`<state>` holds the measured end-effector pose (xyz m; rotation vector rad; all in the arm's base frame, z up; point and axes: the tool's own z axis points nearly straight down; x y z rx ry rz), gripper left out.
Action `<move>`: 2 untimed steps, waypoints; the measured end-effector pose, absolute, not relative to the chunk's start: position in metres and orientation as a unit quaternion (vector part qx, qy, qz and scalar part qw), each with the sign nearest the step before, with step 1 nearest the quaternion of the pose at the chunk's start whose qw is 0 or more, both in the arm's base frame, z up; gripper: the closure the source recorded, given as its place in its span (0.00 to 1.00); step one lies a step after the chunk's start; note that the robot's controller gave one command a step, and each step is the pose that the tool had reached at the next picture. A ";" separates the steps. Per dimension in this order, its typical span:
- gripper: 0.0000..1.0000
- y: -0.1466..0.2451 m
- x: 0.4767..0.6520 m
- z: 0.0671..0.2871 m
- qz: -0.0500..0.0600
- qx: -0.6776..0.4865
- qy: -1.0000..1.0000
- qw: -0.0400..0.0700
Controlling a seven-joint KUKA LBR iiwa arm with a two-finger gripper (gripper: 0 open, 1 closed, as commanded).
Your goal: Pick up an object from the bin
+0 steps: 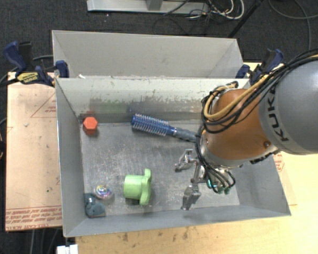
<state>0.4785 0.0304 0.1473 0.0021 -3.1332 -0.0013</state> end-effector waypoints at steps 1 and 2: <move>0.00 0.096 0.521 0.127 -0.002 0.056 -0.998 -0.002; 0.00 0.135 0.482 0.092 -0.001 0.197 -0.980 -0.007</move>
Offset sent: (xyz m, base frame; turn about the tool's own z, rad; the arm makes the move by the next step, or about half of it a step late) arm 0.0411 0.0616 -0.0195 -0.1034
